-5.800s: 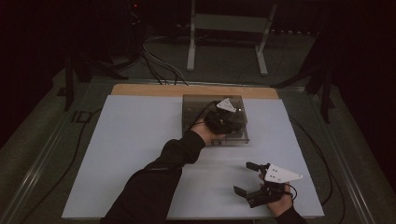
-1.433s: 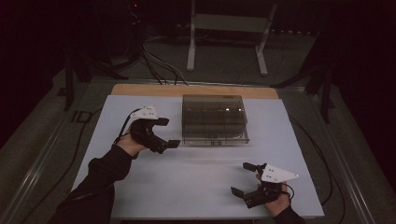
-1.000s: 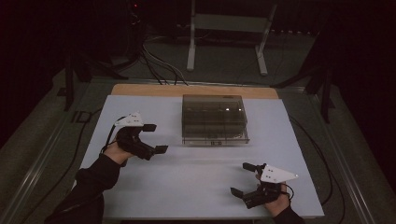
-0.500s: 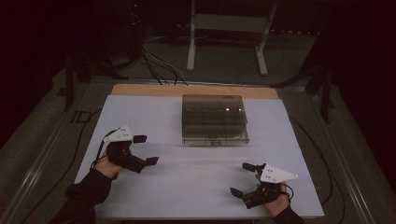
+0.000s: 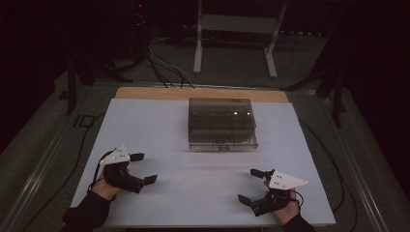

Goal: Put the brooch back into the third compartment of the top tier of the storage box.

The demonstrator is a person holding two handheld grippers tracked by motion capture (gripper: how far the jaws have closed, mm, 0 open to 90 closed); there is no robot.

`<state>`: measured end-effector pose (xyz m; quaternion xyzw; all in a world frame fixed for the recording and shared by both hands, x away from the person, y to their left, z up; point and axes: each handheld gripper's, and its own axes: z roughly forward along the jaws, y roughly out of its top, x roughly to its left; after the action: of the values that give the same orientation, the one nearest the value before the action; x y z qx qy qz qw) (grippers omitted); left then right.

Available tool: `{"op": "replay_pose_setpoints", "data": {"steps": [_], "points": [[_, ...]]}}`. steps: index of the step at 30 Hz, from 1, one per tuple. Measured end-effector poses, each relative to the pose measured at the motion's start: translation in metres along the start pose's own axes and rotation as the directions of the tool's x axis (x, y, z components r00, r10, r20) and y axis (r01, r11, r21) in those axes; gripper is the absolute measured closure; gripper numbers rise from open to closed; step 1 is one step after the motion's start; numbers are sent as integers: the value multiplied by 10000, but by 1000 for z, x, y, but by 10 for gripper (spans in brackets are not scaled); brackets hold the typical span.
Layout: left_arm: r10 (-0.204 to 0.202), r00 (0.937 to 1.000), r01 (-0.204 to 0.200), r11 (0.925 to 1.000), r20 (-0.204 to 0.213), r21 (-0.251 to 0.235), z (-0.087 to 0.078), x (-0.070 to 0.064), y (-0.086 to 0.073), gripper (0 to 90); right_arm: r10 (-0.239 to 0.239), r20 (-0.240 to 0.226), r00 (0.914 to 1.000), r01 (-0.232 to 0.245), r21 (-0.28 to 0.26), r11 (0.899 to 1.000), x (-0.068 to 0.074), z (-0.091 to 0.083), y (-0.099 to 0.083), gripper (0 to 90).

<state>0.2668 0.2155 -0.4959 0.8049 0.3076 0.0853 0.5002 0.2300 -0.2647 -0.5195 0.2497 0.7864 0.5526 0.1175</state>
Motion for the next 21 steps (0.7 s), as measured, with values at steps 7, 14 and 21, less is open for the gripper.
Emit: {"op": "replay_pose_setpoints", "data": {"steps": [7, 14, 21], "points": [[1, 9999, 1, 9999, -128, 135, -5, -2, -18, 5, 63, -31, 10000, -62, 40, 10000, 0, 1, 0, 0], [-202, 9989, 216, 9992, -417, 332, -11, -4, -41, 5, 85, -68, 9999, -85, 76, 9999, 0, 2, -1, 0], [-63, 9978, 92, 9990, -663, 430, -22, -7, -53, 5, 44, -48, 10000, -43, 110, 9999, 0, 1, -1, 0]]}}
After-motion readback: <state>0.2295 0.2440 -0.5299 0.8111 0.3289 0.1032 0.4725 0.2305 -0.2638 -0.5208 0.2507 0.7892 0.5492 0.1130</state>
